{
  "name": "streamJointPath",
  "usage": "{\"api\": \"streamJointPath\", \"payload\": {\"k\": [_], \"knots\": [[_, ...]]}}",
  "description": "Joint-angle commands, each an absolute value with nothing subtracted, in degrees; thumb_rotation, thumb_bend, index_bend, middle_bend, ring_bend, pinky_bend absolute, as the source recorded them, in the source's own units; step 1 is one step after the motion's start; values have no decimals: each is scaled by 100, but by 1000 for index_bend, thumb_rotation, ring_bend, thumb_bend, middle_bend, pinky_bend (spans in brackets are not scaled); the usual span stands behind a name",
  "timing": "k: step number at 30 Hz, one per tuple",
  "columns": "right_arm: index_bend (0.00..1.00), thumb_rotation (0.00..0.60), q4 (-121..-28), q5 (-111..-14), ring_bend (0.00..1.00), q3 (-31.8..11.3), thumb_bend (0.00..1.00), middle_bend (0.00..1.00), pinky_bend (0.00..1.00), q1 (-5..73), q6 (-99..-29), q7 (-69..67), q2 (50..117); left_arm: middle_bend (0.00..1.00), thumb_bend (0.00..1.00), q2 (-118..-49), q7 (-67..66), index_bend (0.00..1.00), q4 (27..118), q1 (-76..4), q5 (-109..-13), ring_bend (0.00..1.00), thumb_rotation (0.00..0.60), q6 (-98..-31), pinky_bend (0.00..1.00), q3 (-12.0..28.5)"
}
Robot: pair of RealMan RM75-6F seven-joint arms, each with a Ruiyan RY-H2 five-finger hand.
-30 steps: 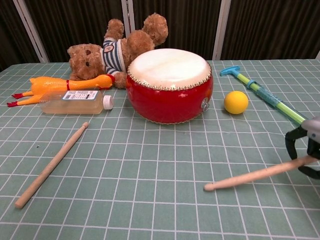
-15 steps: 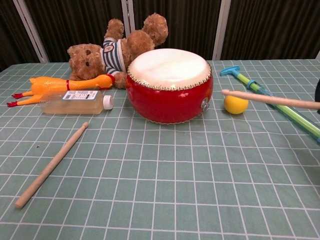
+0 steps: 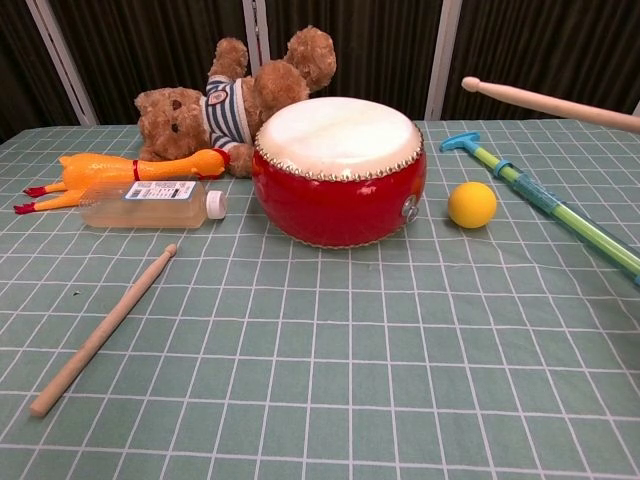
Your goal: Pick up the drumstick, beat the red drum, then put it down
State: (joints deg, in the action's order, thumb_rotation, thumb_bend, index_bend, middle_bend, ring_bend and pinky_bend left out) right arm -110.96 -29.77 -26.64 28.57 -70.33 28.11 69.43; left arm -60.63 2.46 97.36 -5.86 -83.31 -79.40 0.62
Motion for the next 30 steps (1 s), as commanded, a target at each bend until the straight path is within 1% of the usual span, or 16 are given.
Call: {"api": "streamJointPath", "payload": {"k": [1, 11, 19, 23, 30], "knots": [[976, 600, -11034, -2920, 1000, -2749, 642, 1000, 989, 3042, -7068, 2832, 6996, 0, 23, -6054, 260, 0, 9744, -590, -8325, 0, 600, -7929, 27, 62], [979, 600, -10618, -2573, 1000, -2827, 642, 1000, 989, 3813, -7154, 3215, 7484, 0, 23, -5982, 363, 0, 9807, -604, -8279, 0, 600, -7836, 27, 43], [980, 600, -9758, -2260, 1000, -2714, 642, 1000, 989, 4476, -6990, 3605, 8098, 0, 23, -5895, 447, 0, 9880, -644, -8159, 0, 600, -7663, 27, 34], [980, 600, -9469, -2299, 1000, -2630, 642, 1000, 989, 4658, -6960, 3654, 8333, 0, 23, -5856, 508, 0, 9906, -672, -8089, 0, 600, -7571, 27, 41], [984, 600, -9199, -2332, 1000, -2587, 642, 1000, 989, 4826, -6998, 3748, 8448, 0, 22, -5808, 589, 0, 9951, -692, -8063, 0, 600, -7504, 27, 37]]}}
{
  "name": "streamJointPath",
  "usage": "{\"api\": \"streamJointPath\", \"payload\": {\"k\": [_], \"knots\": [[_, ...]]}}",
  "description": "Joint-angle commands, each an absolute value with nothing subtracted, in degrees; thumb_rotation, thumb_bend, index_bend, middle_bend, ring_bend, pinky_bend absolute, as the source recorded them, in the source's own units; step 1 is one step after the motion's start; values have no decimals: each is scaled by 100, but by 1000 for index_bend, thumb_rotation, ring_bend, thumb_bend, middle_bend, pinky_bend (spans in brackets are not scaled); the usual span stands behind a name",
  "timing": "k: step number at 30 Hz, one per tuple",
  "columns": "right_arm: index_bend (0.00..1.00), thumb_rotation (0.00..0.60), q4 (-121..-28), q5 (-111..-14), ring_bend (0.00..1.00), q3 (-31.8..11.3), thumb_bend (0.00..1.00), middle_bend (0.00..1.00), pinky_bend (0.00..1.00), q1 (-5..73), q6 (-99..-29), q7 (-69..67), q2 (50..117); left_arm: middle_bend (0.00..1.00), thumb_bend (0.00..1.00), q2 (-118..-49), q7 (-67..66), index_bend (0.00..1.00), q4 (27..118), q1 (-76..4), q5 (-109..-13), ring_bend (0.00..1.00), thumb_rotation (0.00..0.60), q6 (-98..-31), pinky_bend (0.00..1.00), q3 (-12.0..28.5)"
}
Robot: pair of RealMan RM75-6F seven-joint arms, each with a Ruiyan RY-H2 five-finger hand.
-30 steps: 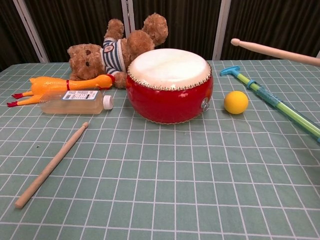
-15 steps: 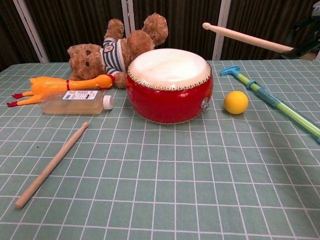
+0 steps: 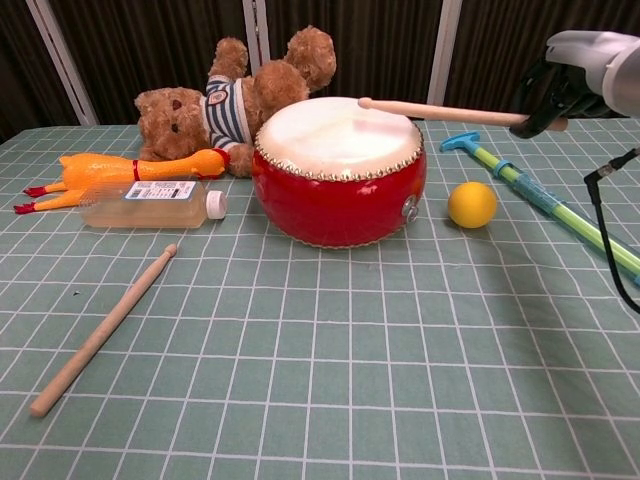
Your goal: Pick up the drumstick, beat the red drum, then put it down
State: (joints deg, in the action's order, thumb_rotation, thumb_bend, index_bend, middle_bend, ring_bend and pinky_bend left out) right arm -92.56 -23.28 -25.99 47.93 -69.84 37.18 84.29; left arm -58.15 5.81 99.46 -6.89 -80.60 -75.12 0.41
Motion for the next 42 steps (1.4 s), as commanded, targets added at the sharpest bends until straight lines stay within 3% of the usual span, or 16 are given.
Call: {"api": "streamJointPath", "payload": {"k": [1, 11, 26, 36, 42], "knots": [[984, 600, -9171, -2333, 1000, -2583, 642, 1000, 989, 4841, -7003, 3760, 8449, 0, 23, -5804, 595, 0, 9953, -695, -8065, 0, 600, -7496, 27, 35], [986, 600, -9066, -2506, 1000, -2688, 642, 1000, 989, 4947, -7088, 3672, 8397, 0, 23, -5782, 629, 0, 9976, -720, -8010, 0, 600, -7420, 27, 35], [992, 600, -9101, -3450, 1000, -2173, 642, 1000, 989, 5243, -7267, 4477, 8183, 0, 23, -5794, 637, 0, 9986, -759, -7991, 0, 600, -7369, 27, 48], [992, 600, -9294, -3154, 1000, -2435, 642, 1000, 989, 5231, -7409, 4244, 8308, 0, 23, -5793, 676, 0, 9992, -814, -8024, 0, 600, -7290, 27, 40], [993, 600, -9418, -2881, 1000, -2935, 642, 1000, 989, 5069, -7522, 3454, 8416, 0, 23, -5793, 698, 0, 9993, -840, -8022, 0, 600, -7254, 27, 43]]}}
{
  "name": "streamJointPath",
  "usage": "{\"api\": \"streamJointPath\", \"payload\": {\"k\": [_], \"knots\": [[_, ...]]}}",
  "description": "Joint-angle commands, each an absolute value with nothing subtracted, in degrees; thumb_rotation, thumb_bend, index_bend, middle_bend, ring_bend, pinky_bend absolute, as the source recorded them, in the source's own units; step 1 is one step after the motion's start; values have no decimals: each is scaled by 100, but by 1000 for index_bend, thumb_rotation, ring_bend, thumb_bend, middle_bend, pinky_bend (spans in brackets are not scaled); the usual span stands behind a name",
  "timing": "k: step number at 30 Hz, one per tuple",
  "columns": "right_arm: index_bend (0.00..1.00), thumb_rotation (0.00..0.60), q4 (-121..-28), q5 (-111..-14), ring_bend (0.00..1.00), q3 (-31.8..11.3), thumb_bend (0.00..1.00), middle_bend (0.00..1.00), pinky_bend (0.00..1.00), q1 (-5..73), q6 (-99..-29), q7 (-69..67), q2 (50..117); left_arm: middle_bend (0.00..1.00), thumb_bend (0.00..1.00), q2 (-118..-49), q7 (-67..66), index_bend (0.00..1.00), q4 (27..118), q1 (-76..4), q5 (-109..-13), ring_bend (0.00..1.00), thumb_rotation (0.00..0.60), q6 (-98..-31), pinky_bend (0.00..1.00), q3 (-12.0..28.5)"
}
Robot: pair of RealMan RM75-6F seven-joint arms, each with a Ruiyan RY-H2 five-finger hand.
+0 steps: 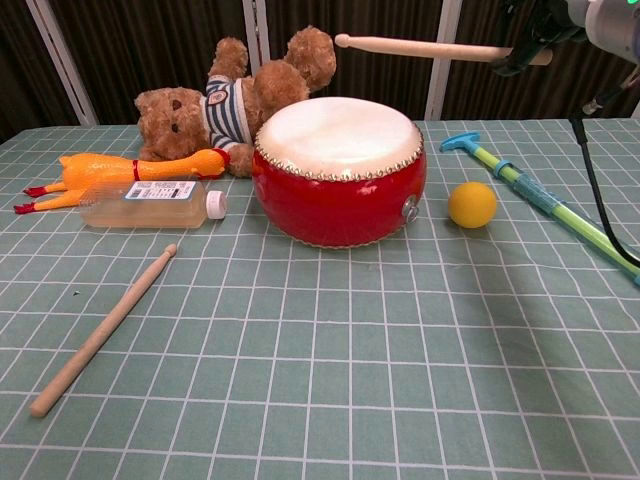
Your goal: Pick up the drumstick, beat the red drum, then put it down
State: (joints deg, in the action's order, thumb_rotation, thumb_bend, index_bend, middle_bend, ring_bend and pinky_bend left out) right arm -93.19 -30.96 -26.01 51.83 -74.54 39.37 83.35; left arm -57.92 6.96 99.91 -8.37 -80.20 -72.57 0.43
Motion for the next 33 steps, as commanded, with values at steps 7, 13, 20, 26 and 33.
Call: {"api": "streamJointPath", "payload": {"k": [7, 13, 20, 26, 33], "knots": [[992, 600, -9385, -3004, 1000, -2976, 641, 1000, 989, 4977, -7548, 3181, 8386, 0, 23, -5798, 684, 0, 9995, -859, -8025, 0, 600, -7233, 27, 38], [992, 600, -9273, -3251, 1000, -2818, 642, 1000, 989, 4956, -7527, 3086, 8477, 0, 23, -5801, 685, 0, 9999, -871, -8021, 0, 600, -7223, 27, 37], [998, 600, -8974, -3485, 1000, -2513, 642, 1000, 989, 5039, -7393, 3200, 8721, 0, 23, -5786, 737, 0, 10008, -881, -7998, 0, 600, -7194, 27, 37], [1000, 600, -8262, -3922, 1000, -1851, 644, 1000, 989, 5287, -7234, 3910, 9067, 0, 23, -5772, 777, 0, 10023, -888, -7981, 0, 600, -7173, 27, 39], [1000, 600, -7208, -5141, 1000, -999, 644, 1000, 989, 5508, -7404, 4918, 9490, 0, 23, -5731, 877, 0, 10037, -885, -7996, 0, 600, -7158, 27, 22]]}}
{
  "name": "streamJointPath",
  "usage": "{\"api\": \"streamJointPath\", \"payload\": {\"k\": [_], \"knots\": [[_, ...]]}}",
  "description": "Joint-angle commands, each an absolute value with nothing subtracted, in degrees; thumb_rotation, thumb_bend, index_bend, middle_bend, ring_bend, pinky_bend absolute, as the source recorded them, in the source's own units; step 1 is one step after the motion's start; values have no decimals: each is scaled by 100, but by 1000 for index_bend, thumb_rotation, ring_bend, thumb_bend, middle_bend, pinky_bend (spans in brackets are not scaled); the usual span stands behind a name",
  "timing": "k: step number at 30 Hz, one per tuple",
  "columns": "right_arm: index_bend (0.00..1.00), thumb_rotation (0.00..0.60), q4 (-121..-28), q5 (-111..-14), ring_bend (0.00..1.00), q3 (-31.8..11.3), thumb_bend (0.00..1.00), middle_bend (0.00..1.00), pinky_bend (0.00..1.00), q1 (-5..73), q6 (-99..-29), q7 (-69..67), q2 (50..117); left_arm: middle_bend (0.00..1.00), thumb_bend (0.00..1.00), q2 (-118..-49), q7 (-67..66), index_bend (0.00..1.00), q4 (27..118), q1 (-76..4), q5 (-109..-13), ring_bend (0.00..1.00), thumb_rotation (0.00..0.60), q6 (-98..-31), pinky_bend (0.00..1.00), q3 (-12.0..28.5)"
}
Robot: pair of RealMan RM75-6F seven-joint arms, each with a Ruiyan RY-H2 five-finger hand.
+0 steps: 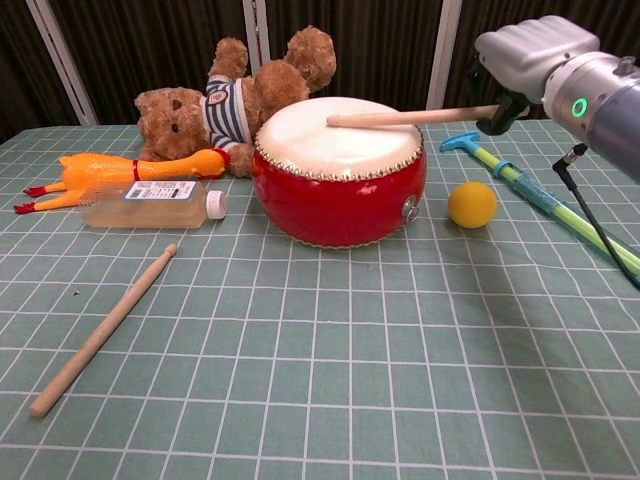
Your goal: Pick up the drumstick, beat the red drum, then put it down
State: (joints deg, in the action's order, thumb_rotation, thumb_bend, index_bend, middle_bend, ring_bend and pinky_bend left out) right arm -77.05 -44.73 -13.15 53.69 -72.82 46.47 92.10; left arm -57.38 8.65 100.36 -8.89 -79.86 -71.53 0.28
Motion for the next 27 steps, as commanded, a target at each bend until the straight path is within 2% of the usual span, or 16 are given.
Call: {"api": "streamJointPath", "payload": {"k": [1, 7, 20, 27], "knots": [[1000, 600, -7233, -5166, 1000, -1079, 644, 1000, 989, 5490, -7448, 4844, 9476, 0, 23, -5729, 883, 0, 10038, -883, -8000, 0, 600, -7159, 27, 18], [1000, 600, -7688, -4922, 1000, -1767, 644, 1000, 989, 5334, -7702, 4396, 9357, 0, 23, -5734, 866, 0, 10038, -881, -8011, 0, 600, -7177, 27, 14], [1000, 600, -8597, -4149, 1000, -2869, 644, 1000, 989, 4998, -7904, 3618, 9079, 0, 23, -5735, 836, 0, 10071, -884, -7964, 0, 600, -7168, 27, 17], [1000, 600, -8830, -3850, 1000, -3151, 644, 1000, 989, 4788, -7890, 3213, 8959, 0, 23, -5736, 830, 0, 10073, -886, -7962, 0, 600, -7170, 27, 18]]}}
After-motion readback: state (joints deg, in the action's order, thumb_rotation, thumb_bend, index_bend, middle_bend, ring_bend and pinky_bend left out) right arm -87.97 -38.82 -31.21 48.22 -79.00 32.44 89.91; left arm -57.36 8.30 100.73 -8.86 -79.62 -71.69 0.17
